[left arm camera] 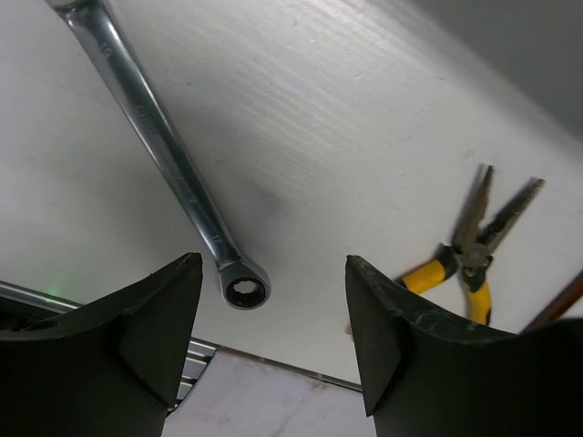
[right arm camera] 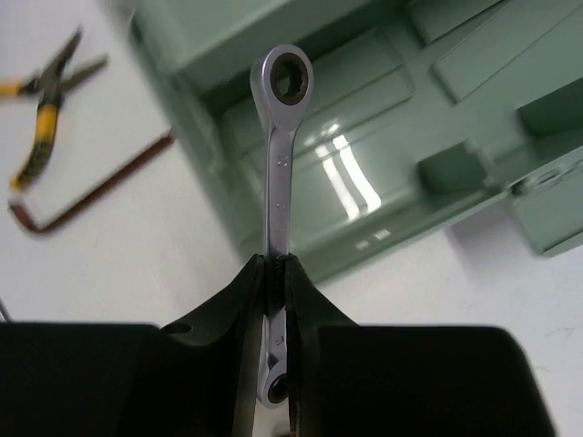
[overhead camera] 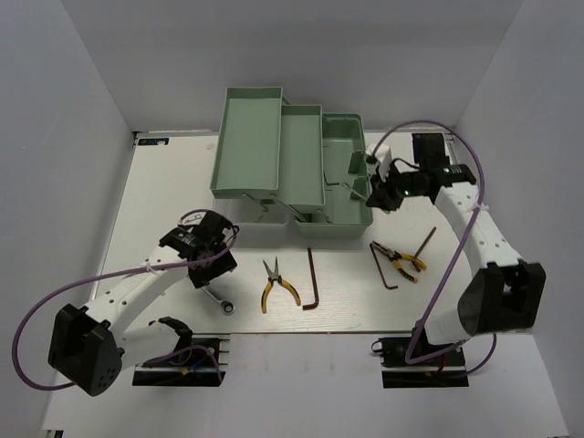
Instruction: Sort the tools into containers
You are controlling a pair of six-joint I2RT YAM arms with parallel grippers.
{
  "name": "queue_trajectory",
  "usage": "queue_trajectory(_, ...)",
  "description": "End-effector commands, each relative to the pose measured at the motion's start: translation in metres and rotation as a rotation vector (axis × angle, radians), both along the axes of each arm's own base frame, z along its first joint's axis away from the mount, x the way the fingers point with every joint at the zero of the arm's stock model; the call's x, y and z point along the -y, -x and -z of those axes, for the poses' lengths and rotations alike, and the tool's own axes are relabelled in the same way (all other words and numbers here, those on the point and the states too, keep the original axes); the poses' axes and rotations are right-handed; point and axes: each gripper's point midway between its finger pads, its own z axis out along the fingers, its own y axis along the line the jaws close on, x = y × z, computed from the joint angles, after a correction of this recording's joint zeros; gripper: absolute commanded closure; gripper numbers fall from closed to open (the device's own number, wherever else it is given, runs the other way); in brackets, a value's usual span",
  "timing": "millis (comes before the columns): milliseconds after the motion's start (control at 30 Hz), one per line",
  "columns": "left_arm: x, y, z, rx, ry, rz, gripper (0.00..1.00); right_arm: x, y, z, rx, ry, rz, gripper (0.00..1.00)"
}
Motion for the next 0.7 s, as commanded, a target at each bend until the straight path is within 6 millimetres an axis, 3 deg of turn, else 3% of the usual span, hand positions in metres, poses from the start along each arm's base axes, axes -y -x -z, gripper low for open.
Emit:
queue_trajectory(0, -0.004, 0.003, 0.009, -0.016, -0.018, -0.052, 0.25, -0.023, -0.061, -0.031, -0.033, -0.119, 0.224, 1.00)
queue_trajectory(33, -0.004, 0.003, 0.014, -0.026, -0.022, -0.061, 0.25, -0.032, -0.067, -0.042, -0.067, -0.153, 0.272, 1.00)
queue_trajectory(100, -0.005, 0.005, 0.021, -0.047, -0.035, -0.061, 0.25, -0.037, -0.091, -0.021, -0.129, -0.120, 0.345, 1.00)
queue_trajectory(167, -0.005, 0.004, 0.027, -0.050, -0.034, -0.069, 0.25, -0.043, -0.105, -0.016, -0.144, -0.107, 0.386, 0.97)
queue_trajectory(200, -0.008, 0.006, 0.030, -0.055, -0.049, -0.072, 0.25, -0.049, -0.113, -0.003, -0.174, -0.111, 0.397, 0.93)
queue_trajectory(267, -0.008, 0.006, 0.038, -0.068, -0.055, -0.080, 0.25, -0.055, -0.120, -0.006, -0.183, -0.132, 0.417, 0.72)
queue_trajectory(300, -0.007, 0.004, 0.040, -0.068, -0.055, -0.080, 0.25, -0.057, -0.123, 0.003, -0.206, -0.130, 0.421, 0.64)
queue_trajectory(333, -0.009, 0.007, 0.044, -0.085, -0.066, -0.080, 0.25, -0.058, -0.124, -0.001, -0.204, -0.138, 0.417, 0.55)
queue_trajectory(433, -0.010, 0.011, 0.050, -0.119, -0.083, -0.101, 0.25, -0.061, -0.121, -0.005, -0.209, -0.159, 0.405, 0.44)
queue_trajectory(467, -0.011, 0.014, 0.053, -0.125, -0.083, -0.114, 0.25, -0.060, -0.119, -0.010, -0.198, -0.168, 0.402, 0.34)
queue_trajectory(500, -0.014, 0.012, 0.053, -0.116, -0.093, -0.126, 0.25, -0.057, -0.114, -0.002, -0.215, -0.161, 0.407, 0.34)
queue_trajectory(567, -0.016, 0.013, 0.055, -0.113, -0.101, -0.147, 0.25, -0.055, -0.110, -0.015, -0.173, -0.179, 0.399, 0.32)
queue_trajectory(600, -0.018, 0.012, 0.055, -0.098, -0.103, -0.158, 0.25, -0.050, -0.104, -0.004, -0.188, -0.166, 0.407, 0.31)
queue_trajectory(633, -0.016, 0.009, 0.055, -0.088, -0.096, -0.158, 0.25, -0.049, -0.097, -0.019, -0.158, -0.182, 0.401, 0.31)
queue_trajectory(667, -0.019, 0.009, 0.057, -0.088, -0.096, -0.172, 0.27, -0.046, -0.095, -0.019, -0.152, -0.186, 0.407, 0.31)
